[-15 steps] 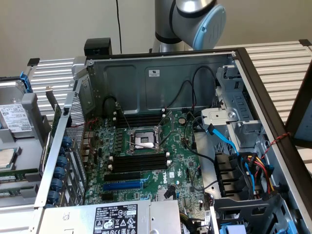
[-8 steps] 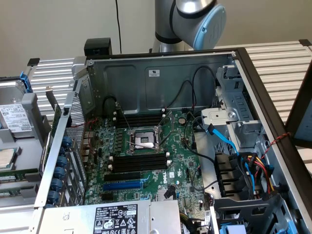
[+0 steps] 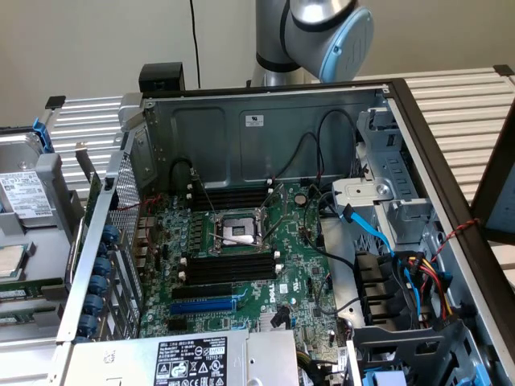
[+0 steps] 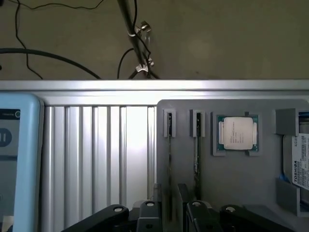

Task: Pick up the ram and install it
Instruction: 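Pick up the ram and move it above insertion slot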

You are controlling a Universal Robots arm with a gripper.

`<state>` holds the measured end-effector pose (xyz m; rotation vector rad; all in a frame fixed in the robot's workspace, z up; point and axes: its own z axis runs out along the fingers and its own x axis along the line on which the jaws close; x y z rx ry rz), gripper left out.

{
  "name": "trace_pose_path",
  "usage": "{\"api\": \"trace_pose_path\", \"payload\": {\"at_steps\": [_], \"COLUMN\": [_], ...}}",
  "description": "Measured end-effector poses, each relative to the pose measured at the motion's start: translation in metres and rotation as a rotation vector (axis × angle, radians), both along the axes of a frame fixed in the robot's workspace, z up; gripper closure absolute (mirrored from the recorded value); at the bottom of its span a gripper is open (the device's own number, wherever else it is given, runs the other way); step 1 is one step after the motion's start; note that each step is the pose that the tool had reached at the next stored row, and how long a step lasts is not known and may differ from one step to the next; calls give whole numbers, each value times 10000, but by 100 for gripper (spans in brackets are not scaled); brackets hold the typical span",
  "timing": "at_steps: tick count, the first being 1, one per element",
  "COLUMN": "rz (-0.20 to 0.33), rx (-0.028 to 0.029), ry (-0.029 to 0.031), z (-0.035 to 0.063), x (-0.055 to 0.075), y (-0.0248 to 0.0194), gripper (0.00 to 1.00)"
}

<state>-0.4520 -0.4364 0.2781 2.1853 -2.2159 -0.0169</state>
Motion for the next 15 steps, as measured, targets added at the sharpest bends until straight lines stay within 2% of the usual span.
{"api": "trace_pose_path", "payload": {"at_steps": [15], "rz": [2], "rx": [0], "ry": [31], "z": [-273], "x": [9], "y": [22], "gripper": [73]}}
